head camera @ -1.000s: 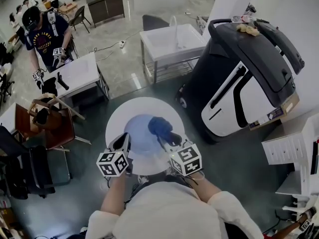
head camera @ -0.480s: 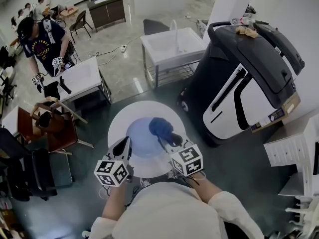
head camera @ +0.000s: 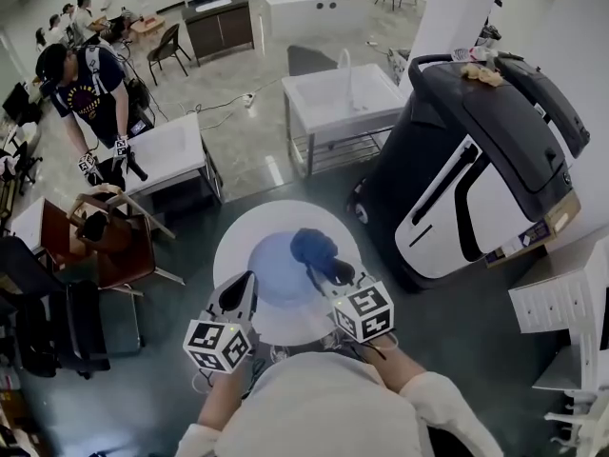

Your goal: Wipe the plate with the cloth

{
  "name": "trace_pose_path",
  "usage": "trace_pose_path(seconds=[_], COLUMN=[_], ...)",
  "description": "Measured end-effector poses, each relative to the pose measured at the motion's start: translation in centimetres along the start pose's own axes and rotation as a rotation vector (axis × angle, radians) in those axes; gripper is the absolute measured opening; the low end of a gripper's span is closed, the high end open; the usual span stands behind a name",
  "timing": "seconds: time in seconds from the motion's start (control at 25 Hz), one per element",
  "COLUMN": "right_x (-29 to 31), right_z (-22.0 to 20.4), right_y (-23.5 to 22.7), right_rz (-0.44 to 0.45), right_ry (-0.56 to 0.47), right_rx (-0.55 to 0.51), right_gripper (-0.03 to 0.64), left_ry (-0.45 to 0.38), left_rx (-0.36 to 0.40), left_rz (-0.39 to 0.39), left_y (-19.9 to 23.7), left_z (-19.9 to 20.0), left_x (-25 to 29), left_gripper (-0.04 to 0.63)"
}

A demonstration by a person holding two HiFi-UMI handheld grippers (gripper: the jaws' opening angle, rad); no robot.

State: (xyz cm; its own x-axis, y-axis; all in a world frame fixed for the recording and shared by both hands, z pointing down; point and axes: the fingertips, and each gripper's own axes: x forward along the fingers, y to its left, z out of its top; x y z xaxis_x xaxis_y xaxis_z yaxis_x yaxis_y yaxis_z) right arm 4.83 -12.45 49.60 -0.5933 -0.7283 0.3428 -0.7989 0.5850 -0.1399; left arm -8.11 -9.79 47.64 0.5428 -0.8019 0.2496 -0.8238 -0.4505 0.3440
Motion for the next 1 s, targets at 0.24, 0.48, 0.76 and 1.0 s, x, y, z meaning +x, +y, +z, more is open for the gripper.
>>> trace_pose_path(seconds=[0.24, 0.48, 0.76, 1.0], right_x=[-0.1, -0.4, -0.2, -0.3], right_z=[1.0, 0.9, 1.0, 1.3], right_y=[0.4, 0.6, 0.6, 0.9], right_rz=[0.023, 0.037, 0.041, 0.046], right_ry=[-0.017, -0.017, -0.006, -0.008], right_rx=[0.002, 0.0, -0.01, -0.022], right_gripper=[0.091, 0.091, 0.091, 0.091], left_ry=[-0.039, -0.057, -0.046, -0.05], left_rx=[0.018, 0.023, 0.007, 0.001], left_rz=[-0.01, -0.007, 0.004, 0.008], left_y=[-0.7, -1.0, -0.5, -0.3], left_z=[1.5, 1.9, 1.3, 1.4], left_x=[-0.9, -1.1, -0.8, -1.0], left_gripper=[0.032, 0.032, 0.032, 0.032])
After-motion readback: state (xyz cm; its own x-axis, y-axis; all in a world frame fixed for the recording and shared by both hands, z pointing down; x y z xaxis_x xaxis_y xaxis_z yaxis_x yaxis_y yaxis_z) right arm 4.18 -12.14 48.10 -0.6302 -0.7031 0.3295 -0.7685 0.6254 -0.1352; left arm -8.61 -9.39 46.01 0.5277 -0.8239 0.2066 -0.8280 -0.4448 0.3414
